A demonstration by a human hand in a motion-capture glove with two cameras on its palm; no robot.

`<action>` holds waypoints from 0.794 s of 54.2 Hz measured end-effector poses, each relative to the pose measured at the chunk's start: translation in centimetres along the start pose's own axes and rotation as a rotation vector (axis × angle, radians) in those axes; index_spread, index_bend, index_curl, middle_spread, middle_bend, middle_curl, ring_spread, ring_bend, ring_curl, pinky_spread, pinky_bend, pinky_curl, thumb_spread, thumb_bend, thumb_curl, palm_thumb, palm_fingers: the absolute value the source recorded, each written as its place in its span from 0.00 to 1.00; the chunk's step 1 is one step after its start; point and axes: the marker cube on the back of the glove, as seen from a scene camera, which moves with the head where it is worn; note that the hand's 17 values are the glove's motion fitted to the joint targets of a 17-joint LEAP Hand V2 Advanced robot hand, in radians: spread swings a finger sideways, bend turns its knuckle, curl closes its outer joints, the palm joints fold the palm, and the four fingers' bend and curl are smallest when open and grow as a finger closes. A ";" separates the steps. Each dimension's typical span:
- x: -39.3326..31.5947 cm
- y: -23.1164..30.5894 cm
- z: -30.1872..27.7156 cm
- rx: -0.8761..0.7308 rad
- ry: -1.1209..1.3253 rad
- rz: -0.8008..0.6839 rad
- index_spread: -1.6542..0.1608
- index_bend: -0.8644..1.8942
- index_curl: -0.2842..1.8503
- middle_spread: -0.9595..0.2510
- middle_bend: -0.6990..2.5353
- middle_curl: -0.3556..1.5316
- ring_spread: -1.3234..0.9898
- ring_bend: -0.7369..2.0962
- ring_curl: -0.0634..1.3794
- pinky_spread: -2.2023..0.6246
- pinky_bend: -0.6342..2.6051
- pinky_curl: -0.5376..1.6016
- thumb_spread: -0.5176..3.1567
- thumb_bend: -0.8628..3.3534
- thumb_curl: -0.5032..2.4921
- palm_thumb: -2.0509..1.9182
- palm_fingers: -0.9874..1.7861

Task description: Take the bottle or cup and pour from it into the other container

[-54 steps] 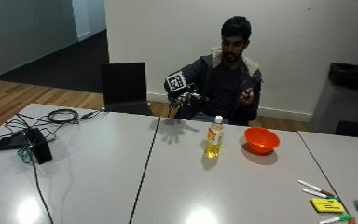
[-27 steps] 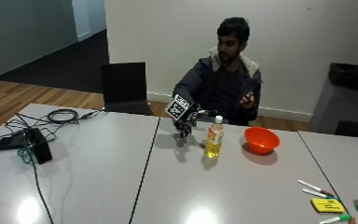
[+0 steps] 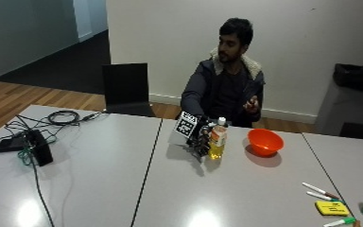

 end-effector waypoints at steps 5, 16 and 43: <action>0.5 -0.3 0.8 0.014 -0.018 -0.002 0.79 0.35 0.24 0.92 0.28 0.37 0.67 0.38 0.20 0.92 0.34 0.42 0.36 0.20 0.30 0.66 0.53; 1.0 -1.3 2.2 0.057 -0.073 -0.054 0.78 0.34 0.23 0.79 0.30 0.38 0.61 0.45 0.25 0.89 0.34 0.42 0.35 0.21 0.31 0.71 0.63; -0.4 -0.5 2.5 0.022 -0.013 -0.054 0.76 0.35 0.24 0.60 0.31 0.40 0.52 0.47 0.29 0.84 0.29 0.41 0.34 0.20 0.34 0.77 0.75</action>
